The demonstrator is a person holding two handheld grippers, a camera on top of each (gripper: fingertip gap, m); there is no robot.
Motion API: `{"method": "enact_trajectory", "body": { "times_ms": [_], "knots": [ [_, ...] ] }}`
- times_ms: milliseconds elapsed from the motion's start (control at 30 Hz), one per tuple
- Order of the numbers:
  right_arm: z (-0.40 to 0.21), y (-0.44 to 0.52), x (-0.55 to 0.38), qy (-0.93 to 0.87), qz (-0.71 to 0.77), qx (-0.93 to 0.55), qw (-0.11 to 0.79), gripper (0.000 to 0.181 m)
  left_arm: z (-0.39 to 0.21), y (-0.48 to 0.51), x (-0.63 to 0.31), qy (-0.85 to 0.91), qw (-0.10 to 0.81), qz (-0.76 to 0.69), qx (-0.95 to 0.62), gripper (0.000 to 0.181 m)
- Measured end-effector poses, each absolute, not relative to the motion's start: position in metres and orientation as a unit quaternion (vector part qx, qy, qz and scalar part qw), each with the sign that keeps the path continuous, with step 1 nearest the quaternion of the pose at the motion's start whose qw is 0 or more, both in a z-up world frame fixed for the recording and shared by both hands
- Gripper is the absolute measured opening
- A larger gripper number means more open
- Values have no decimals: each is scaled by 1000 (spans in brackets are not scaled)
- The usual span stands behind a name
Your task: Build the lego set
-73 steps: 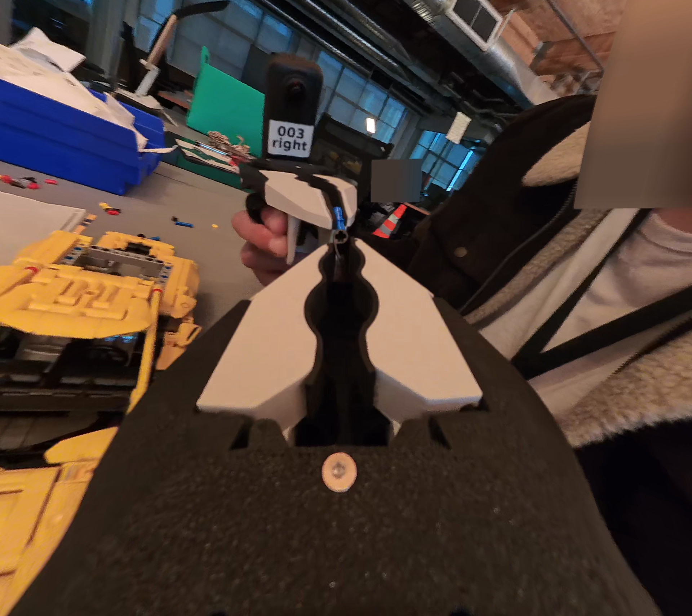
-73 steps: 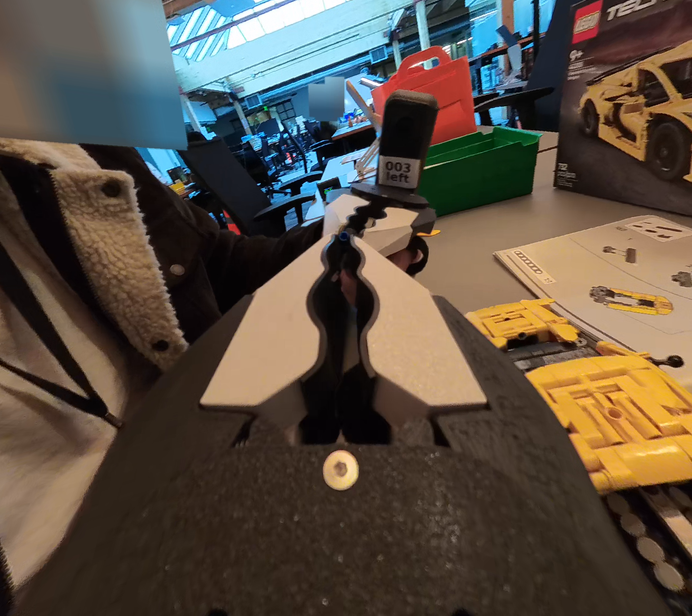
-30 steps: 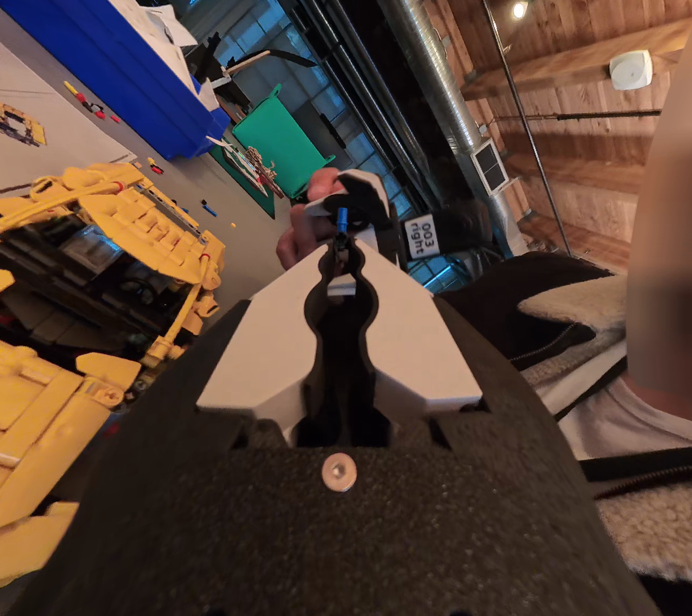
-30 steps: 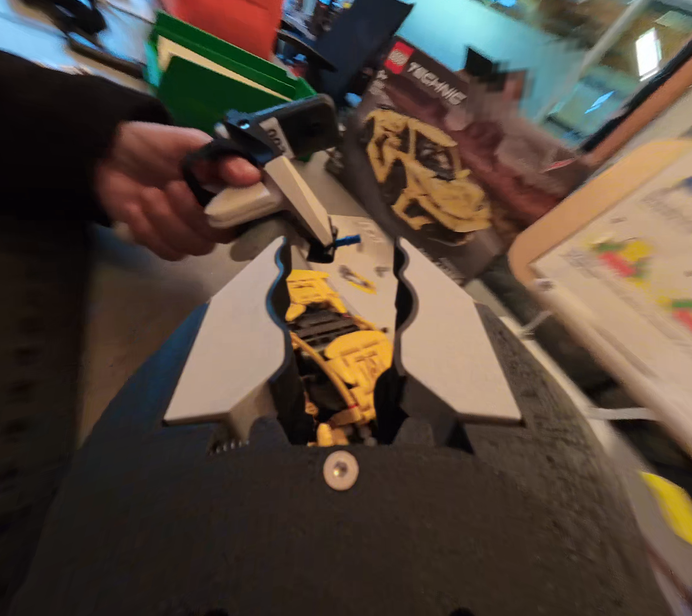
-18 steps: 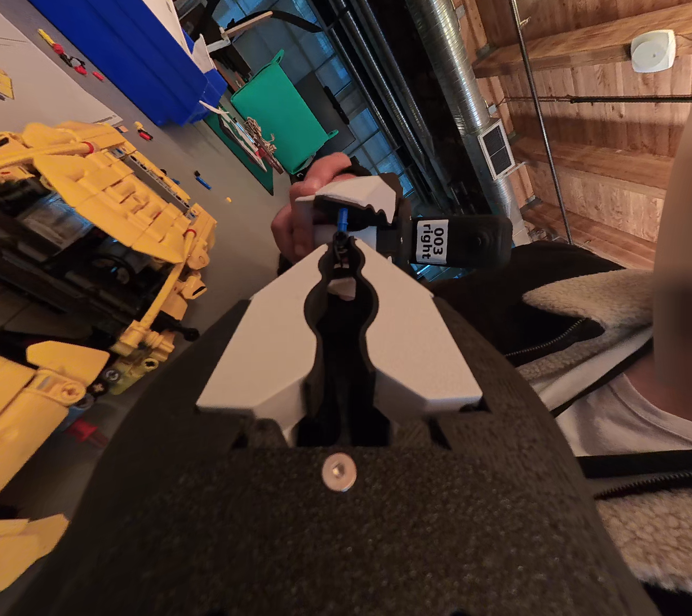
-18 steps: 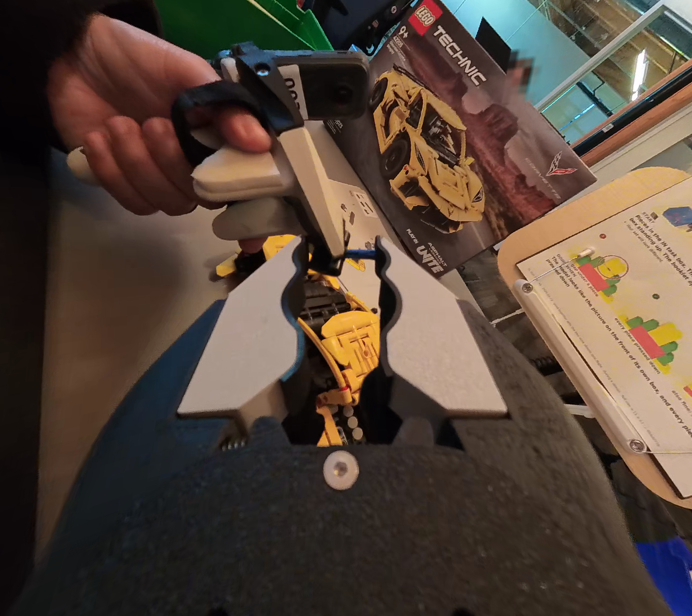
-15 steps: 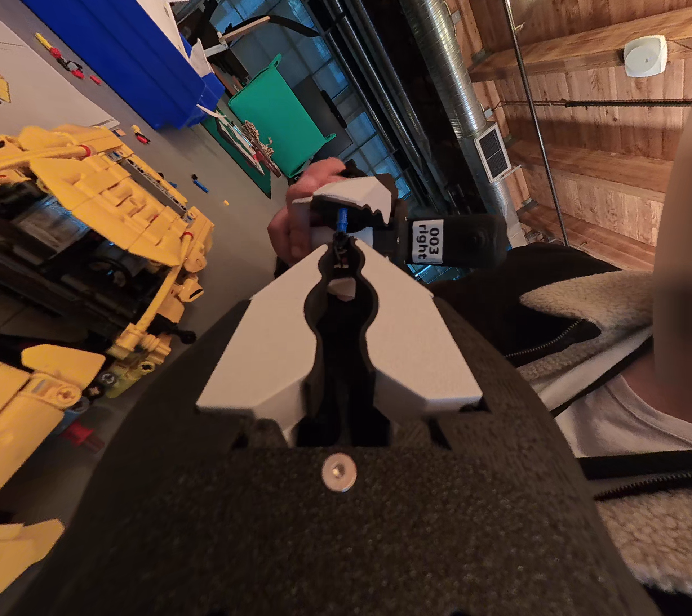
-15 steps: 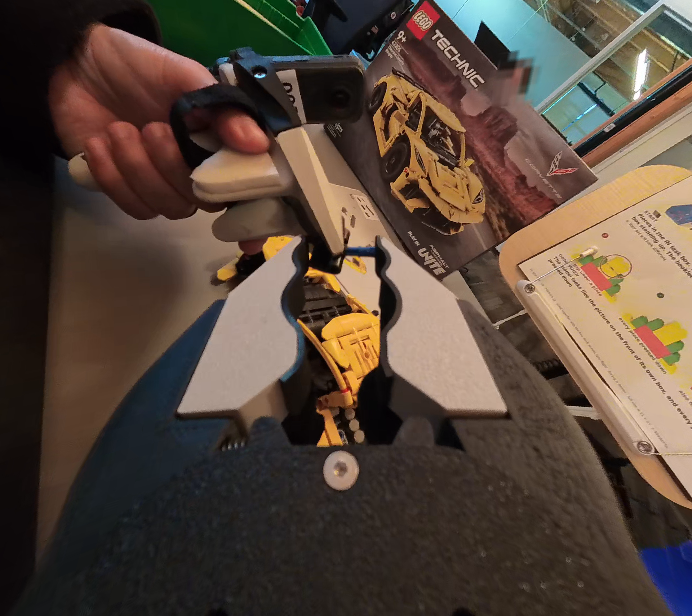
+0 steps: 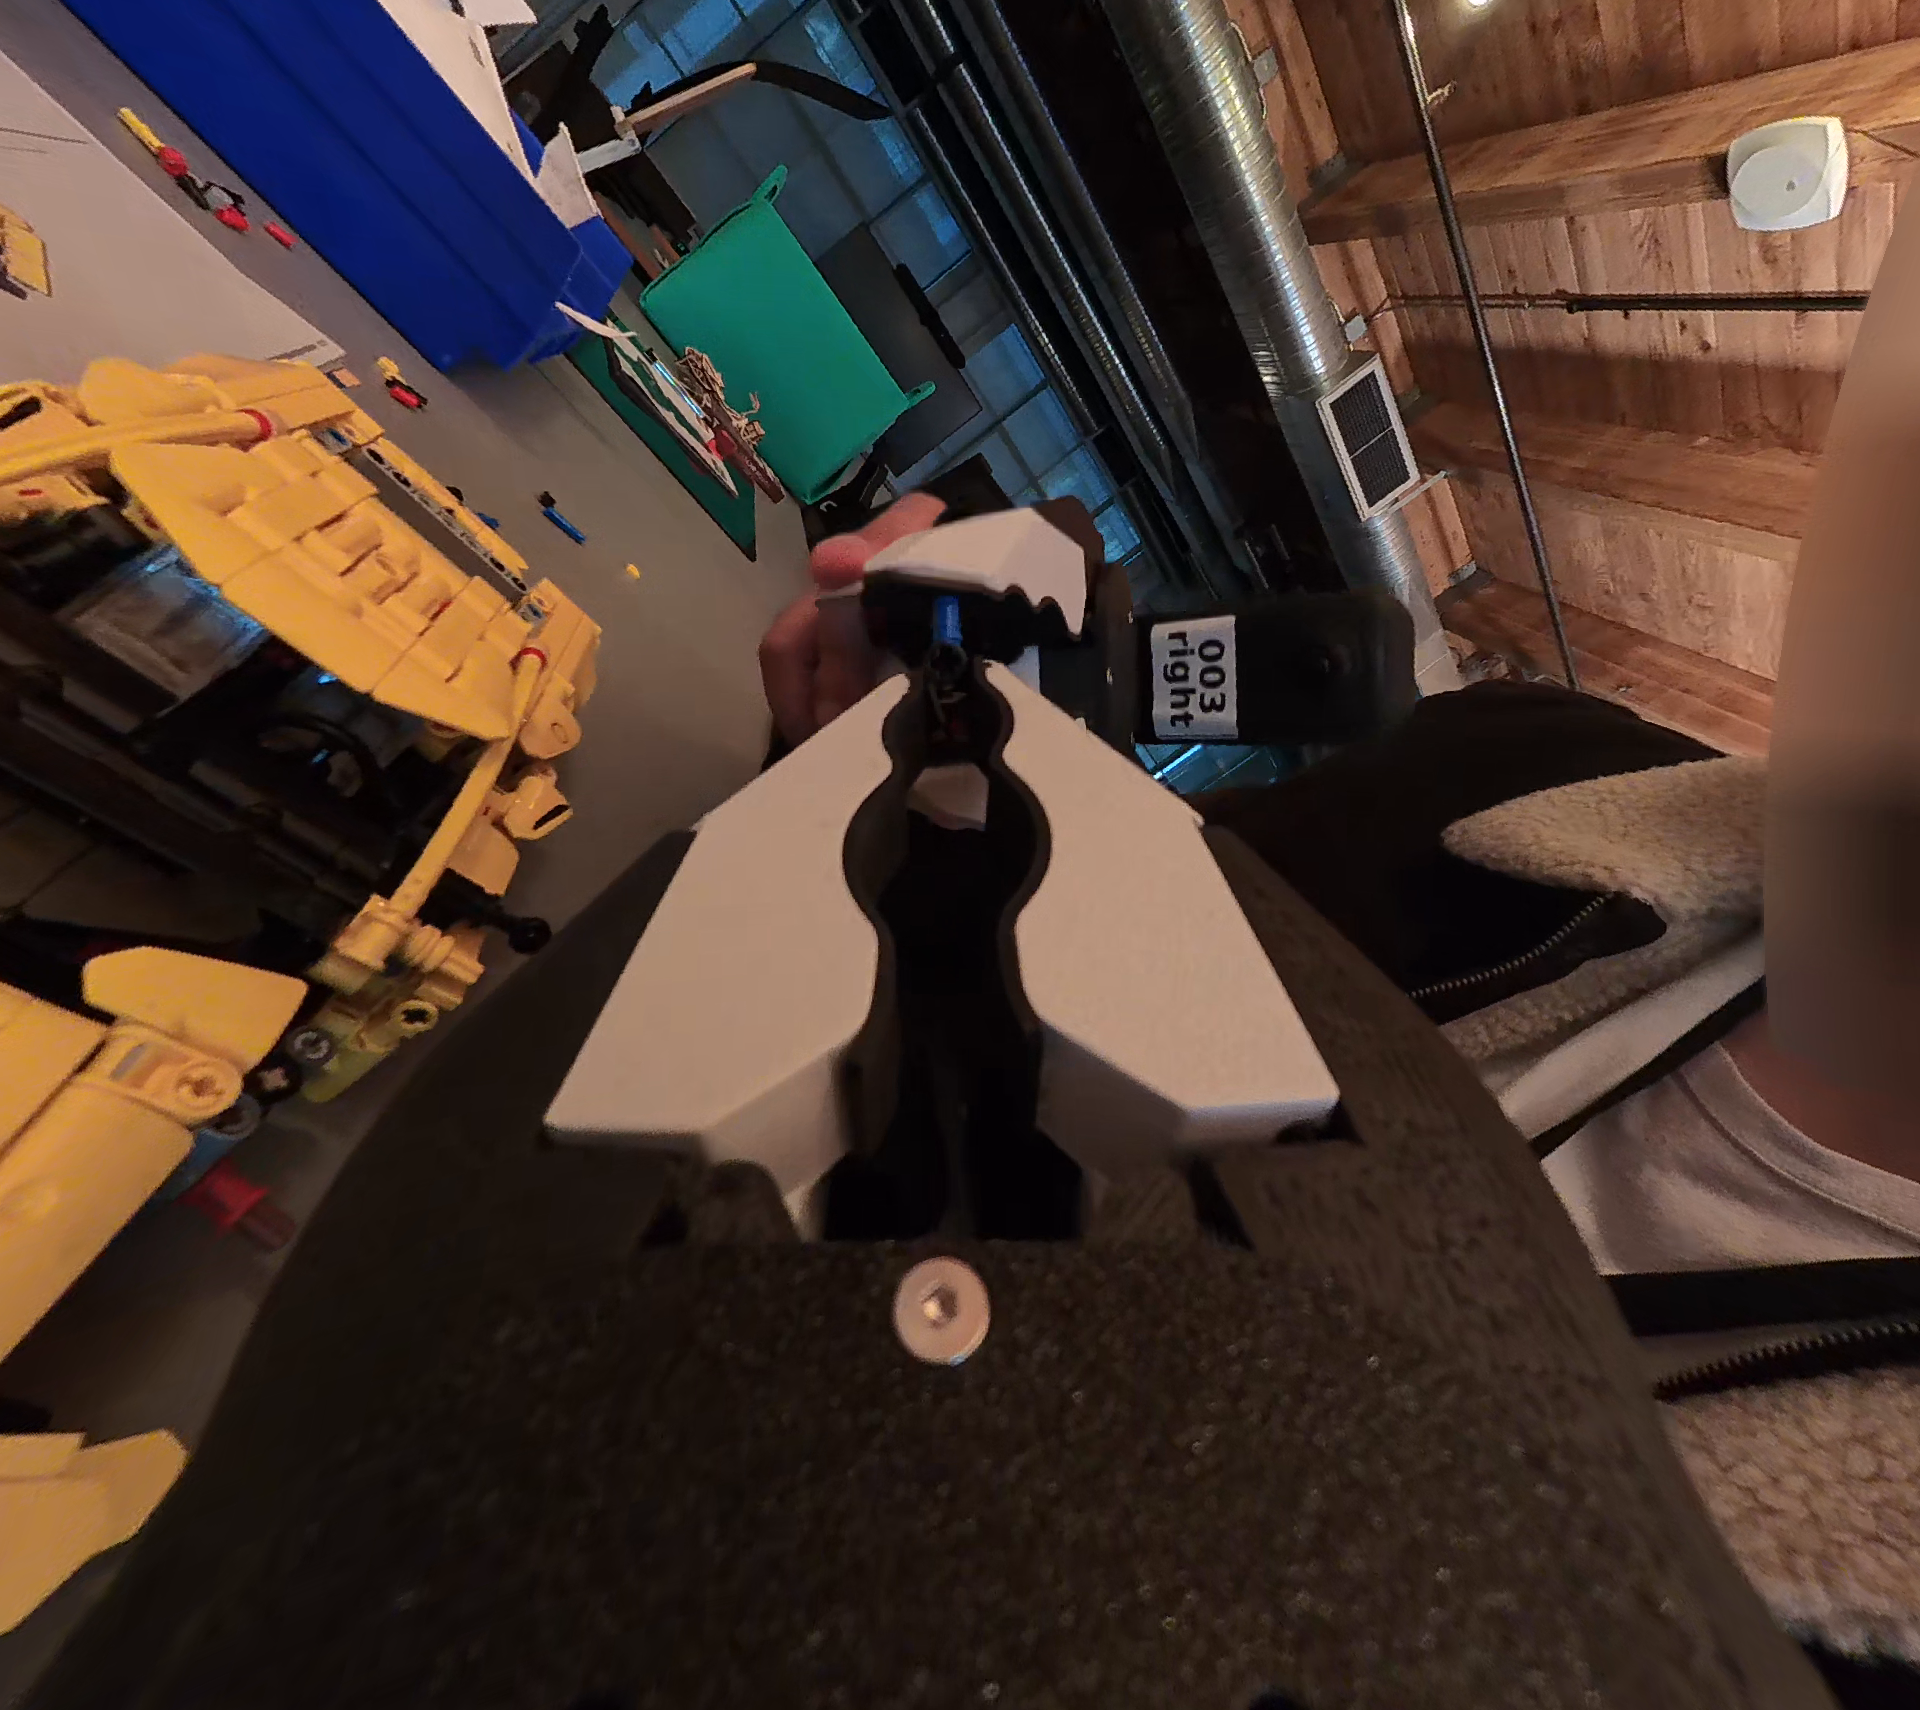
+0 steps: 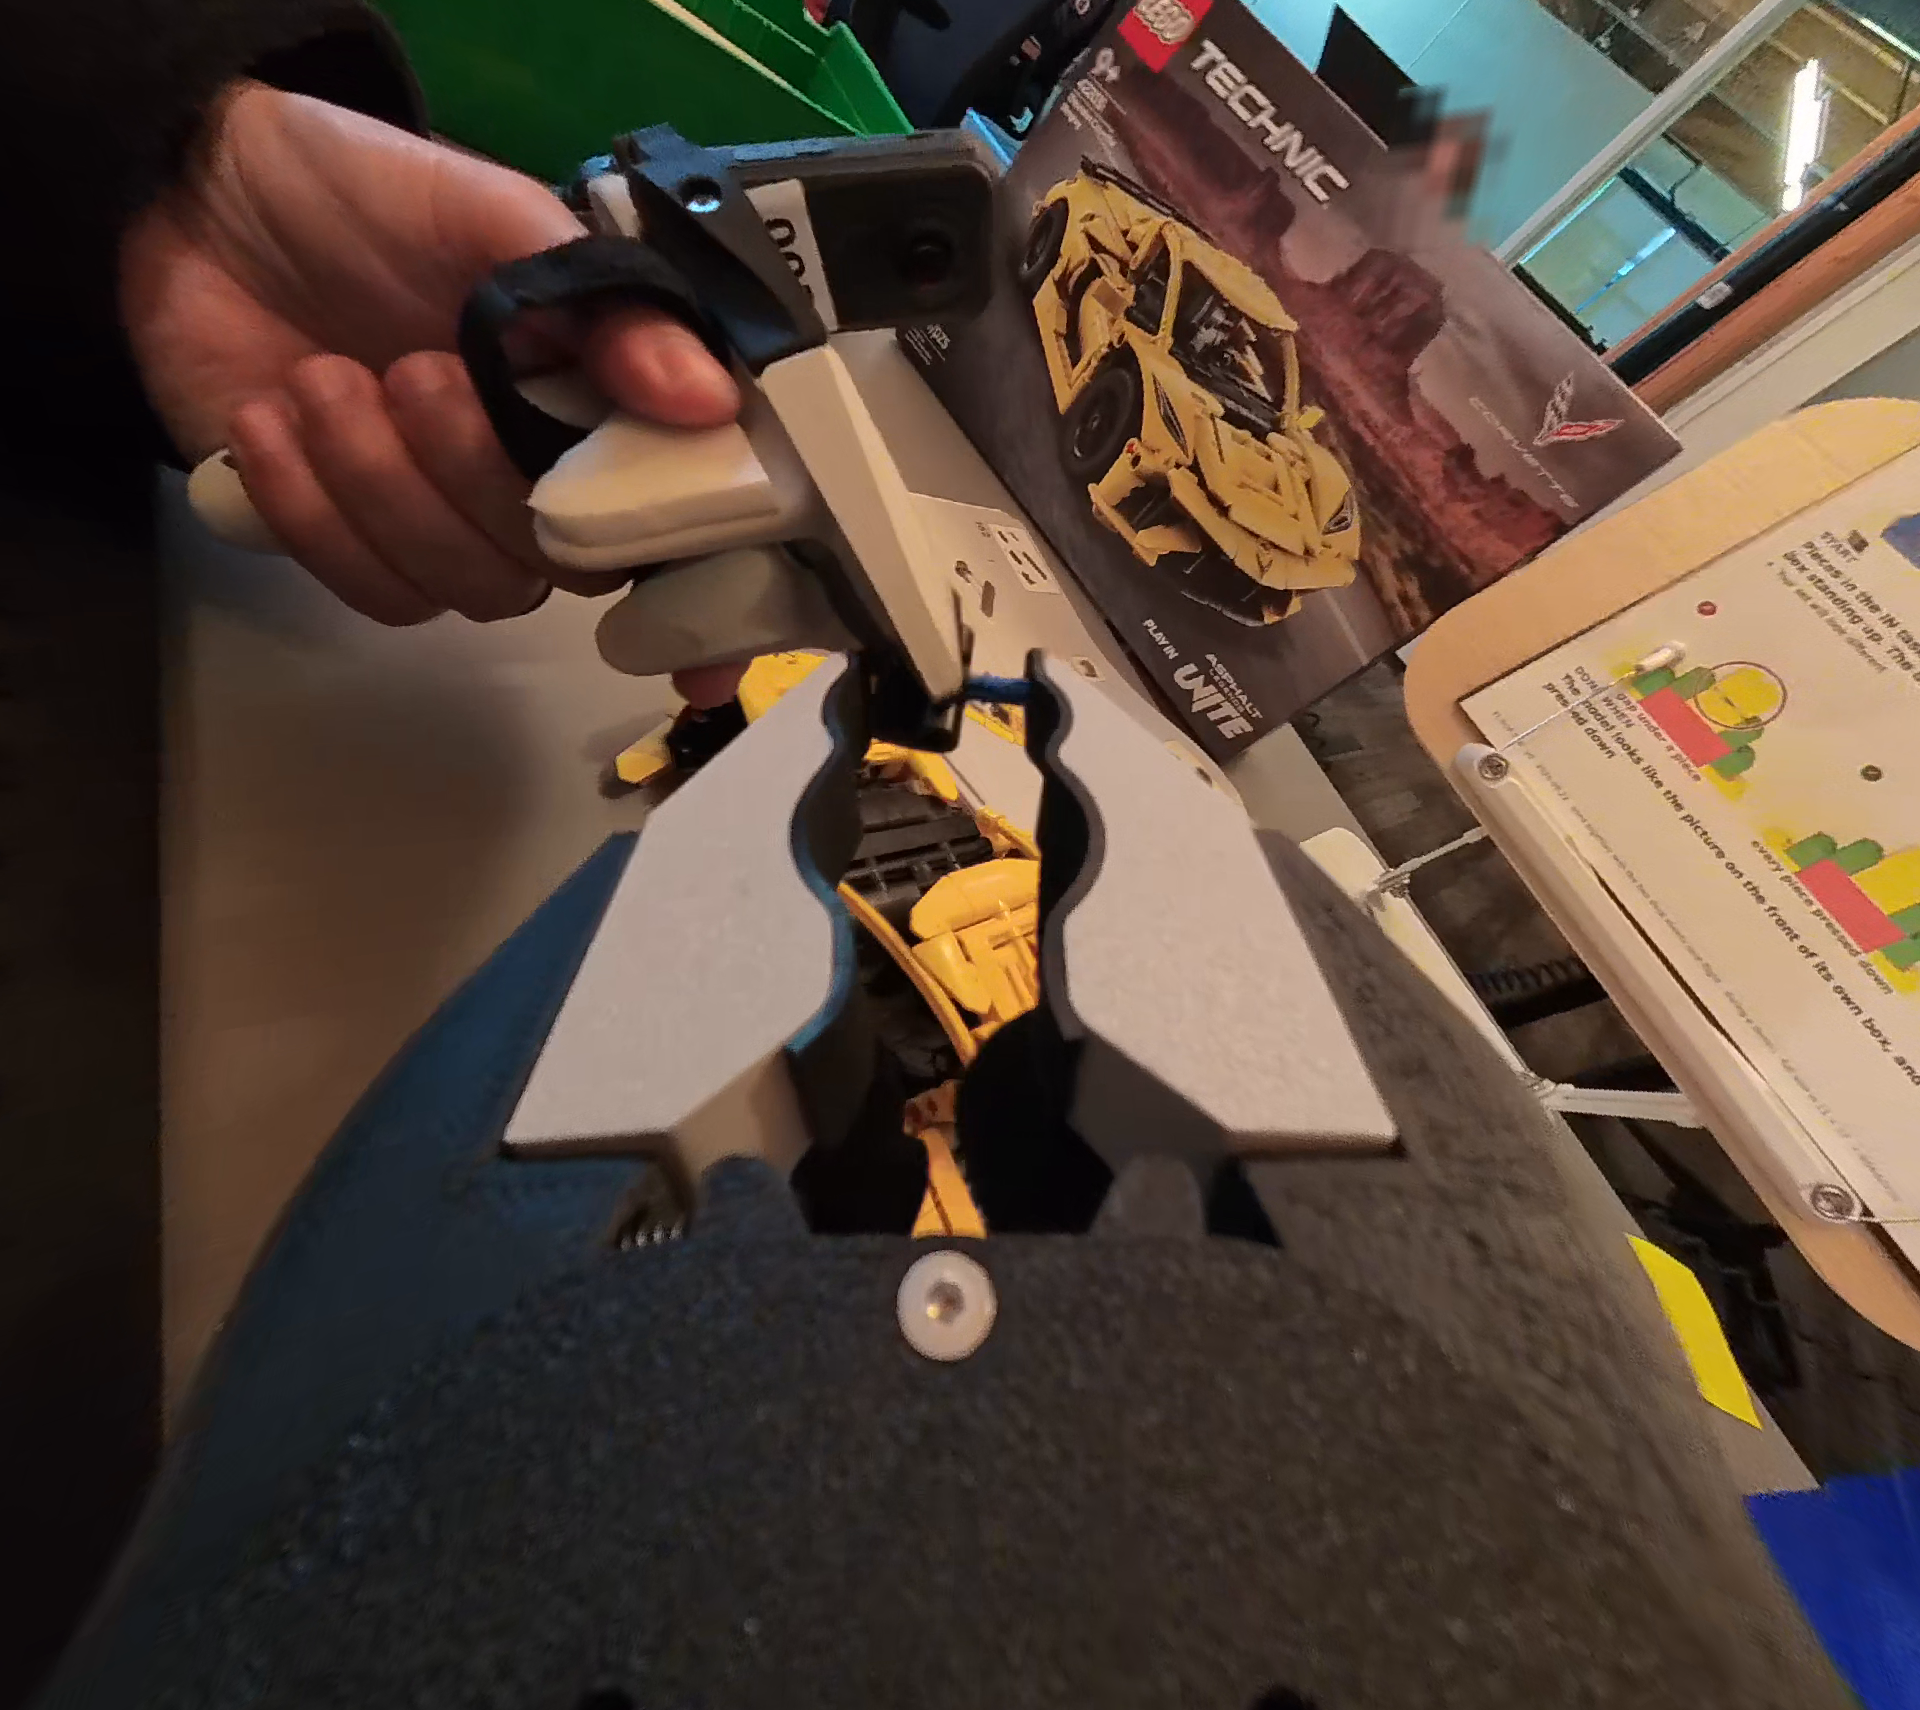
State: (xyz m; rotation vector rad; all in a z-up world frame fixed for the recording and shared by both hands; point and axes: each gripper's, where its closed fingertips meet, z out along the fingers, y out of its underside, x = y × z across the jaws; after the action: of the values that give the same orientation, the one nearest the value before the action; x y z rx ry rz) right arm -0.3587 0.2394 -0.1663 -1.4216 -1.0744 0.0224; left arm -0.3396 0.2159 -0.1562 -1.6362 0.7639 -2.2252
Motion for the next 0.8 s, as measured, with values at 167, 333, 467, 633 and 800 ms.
{"method": "enact_trajectory", "body": {
  "times_ms": [167,333,467,633,800],
  "knots": [
    [-165,238,-359,-468,4,-620,629,26,-154,216,-340,267,146,-769,-562,7],
    [-165,236,-359,-477,-8,-609,633,26,-154,213,-340,275,145,-767,-561,7],
    [-171,241,-362,-436,73,-642,626,26,-160,220,-340,271,151,-758,-573,7],
    [-157,240,-352,-346,225,-663,624,44,-155,248,-353,258,234,-737,-579,7],
    [-151,234,-351,-256,441,-665,545,29,-143,254,-358,261,298,-732,-554,7]
  ]
}}
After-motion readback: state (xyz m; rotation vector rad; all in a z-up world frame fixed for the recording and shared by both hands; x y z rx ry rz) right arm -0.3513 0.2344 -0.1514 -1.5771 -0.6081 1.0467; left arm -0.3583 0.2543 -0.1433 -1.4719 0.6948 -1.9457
